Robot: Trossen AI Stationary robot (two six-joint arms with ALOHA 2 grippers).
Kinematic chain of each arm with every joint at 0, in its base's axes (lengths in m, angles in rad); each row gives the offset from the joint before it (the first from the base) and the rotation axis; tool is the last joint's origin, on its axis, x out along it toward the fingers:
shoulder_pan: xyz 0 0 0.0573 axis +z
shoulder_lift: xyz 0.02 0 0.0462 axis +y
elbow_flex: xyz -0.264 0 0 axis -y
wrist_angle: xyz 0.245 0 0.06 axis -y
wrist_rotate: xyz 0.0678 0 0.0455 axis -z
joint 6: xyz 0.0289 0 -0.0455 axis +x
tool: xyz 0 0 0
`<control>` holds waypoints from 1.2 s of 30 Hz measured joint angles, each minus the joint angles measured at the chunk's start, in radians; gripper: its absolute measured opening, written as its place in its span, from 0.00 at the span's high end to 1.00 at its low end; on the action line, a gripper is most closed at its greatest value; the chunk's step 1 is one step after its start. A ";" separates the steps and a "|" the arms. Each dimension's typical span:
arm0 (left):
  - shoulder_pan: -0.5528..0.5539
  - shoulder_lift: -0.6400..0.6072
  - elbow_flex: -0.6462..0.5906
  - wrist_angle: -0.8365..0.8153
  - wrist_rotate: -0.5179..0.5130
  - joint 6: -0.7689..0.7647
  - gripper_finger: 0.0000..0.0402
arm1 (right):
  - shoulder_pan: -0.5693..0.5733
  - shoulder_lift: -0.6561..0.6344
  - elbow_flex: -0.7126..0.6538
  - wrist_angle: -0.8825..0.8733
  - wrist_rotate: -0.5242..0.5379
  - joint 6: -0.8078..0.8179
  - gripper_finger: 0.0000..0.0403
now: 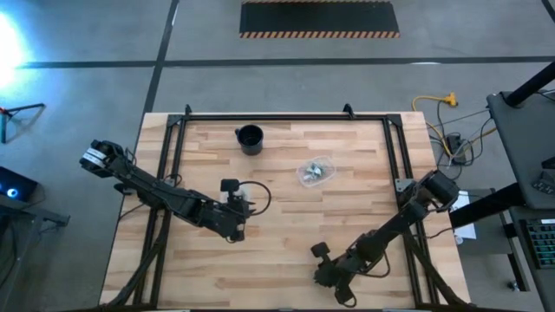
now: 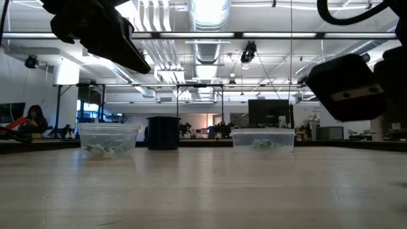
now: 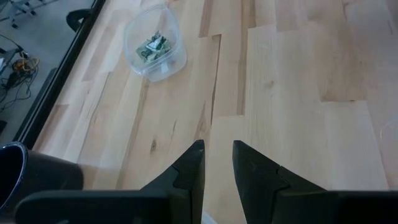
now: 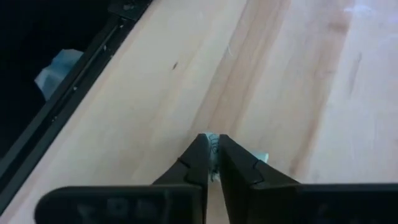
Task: Pick and place items into bin
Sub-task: Put the stevia packet into the rectangle transparent bin
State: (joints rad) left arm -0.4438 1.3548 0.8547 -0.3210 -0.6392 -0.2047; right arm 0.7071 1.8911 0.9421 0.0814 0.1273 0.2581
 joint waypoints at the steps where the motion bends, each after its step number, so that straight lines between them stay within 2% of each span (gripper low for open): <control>1: 0.000 0.000 0.000 0.000 0.000 0.000 0.84 | 0.000 -0.009 0.000 -0.016 0.010 0.000 0.96; 8: 0.000 0.000 0.000 0.000 0.000 0.000 0.84 | 0.000 -0.100 0.000 -0.140 0.111 -0.008 0.96; 11: 0.000 0.000 -0.001 0.001 0.000 0.000 0.84 | -0.001 -0.158 0.000 -0.216 0.190 -0.034 0.96; 18: 0.000 0.000 -0.002 0.002 0.000 0.000 0.84 | -0.048 -0.284 -0.003 -0.399 0.530 -0.098 0.97; 21: 0.000 0.000 -0.002 0.003 0.000 0.000 0.84 | -0.110 -0.329 -0.011 -0.423 0.610 -0.120 0.97; 26: 0.000 0.000 -0.002 0.006 0.000 0.001 0.84 | -0.246 -0.372 -0.020 -0.425 0.623 -0.183 0.97; 36: 0.000 0.000 -0.004 0.006 0.000 0.001 0.84 | -0.532 -0.380 -0.062 -0.401 0.450 -0.317 0.97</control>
State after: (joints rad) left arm -0.4442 1.3548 0.8506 -0.3147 -0.6392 -0.2037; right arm 0.1752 1.5116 0.8804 -0.3200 0.5775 -0.0589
